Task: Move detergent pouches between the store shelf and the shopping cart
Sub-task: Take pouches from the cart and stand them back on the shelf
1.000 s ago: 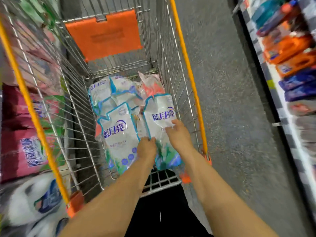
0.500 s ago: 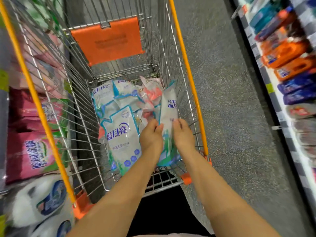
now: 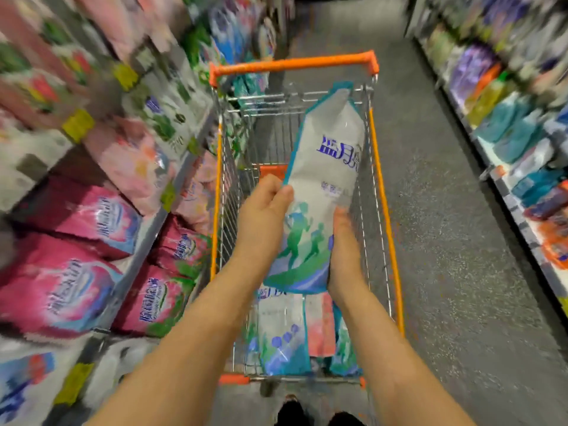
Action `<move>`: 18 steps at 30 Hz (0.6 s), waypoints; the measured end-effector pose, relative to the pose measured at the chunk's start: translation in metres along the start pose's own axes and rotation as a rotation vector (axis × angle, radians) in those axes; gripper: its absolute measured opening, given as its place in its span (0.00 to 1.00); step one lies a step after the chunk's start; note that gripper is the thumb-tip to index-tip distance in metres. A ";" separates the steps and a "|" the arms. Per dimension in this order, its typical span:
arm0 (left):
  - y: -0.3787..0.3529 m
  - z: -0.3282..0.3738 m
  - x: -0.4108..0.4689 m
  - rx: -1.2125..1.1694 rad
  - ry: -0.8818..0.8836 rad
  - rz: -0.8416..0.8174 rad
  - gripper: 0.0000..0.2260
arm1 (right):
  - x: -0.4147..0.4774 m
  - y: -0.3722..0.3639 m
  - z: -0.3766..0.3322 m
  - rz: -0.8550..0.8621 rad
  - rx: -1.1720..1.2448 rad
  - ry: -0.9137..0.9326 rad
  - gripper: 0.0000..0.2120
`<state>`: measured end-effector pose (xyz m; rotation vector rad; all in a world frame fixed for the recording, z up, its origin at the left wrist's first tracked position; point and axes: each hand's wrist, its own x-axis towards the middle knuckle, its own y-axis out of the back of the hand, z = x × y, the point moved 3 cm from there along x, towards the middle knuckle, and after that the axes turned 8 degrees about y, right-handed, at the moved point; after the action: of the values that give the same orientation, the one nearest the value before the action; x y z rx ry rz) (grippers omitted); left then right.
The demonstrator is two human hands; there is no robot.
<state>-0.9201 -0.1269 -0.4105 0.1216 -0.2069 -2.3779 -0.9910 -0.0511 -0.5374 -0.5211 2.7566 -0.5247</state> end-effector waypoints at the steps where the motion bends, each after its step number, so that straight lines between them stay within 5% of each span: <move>1: 0.009 0.017 -0.005 0.014 -0.037 0.028 0.15 | -0.005 -0.013 -0.014 -0.025 0.017 0.042 0.45; 6: 0.042 0.099 -0.059 0.122 -0.208 0.063 0.04 | -0.044 -0.079 -0.096 -0.251 0.233 0.210 0.48; 11: 0.075 0.162 -0.131 0.351 -0.257 0.151 0.27 | -0.103 -0.122 -0.173 -0.412 0.293 0.342 0.36; 15: 0.106 0.206 -0.204 0.566 -0.322 0.435 0.37 | -0.183 -0.161 -0.221 -0.586 0.327 0.452 0.34; 18: 0.141 0.226 -0.260 0.555 -0.389 0.644 0.41 | -0.250 -0.192 -0.246 -0.755 0.332 0.513 0.19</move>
<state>-0.6697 -0.0231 -0.1548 -0.1349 -0.9395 -1.6300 -0.7946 -0.0454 -0.1890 -1.5248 2.7293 -1.4238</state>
